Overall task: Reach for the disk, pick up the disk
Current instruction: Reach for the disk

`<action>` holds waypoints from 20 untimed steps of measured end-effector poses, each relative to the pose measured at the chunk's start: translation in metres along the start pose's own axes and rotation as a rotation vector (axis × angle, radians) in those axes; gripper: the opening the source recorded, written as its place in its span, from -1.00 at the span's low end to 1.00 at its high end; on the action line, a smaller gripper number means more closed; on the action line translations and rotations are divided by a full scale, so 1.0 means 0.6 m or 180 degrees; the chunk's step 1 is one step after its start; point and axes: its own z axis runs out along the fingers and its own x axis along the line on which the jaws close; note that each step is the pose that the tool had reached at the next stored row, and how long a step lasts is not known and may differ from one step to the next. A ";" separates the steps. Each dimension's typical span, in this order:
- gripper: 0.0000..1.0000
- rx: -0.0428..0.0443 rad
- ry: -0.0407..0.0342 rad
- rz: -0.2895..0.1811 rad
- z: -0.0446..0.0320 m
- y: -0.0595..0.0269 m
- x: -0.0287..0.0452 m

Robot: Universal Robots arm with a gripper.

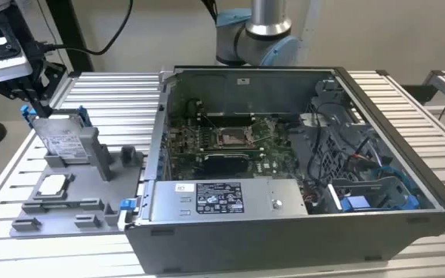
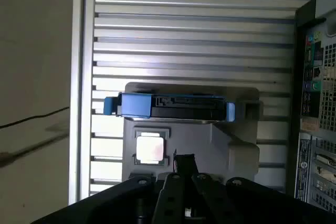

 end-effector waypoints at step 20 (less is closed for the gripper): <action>-1.00 0.0000 0.0000 0.0000 0.002 0.038 0.004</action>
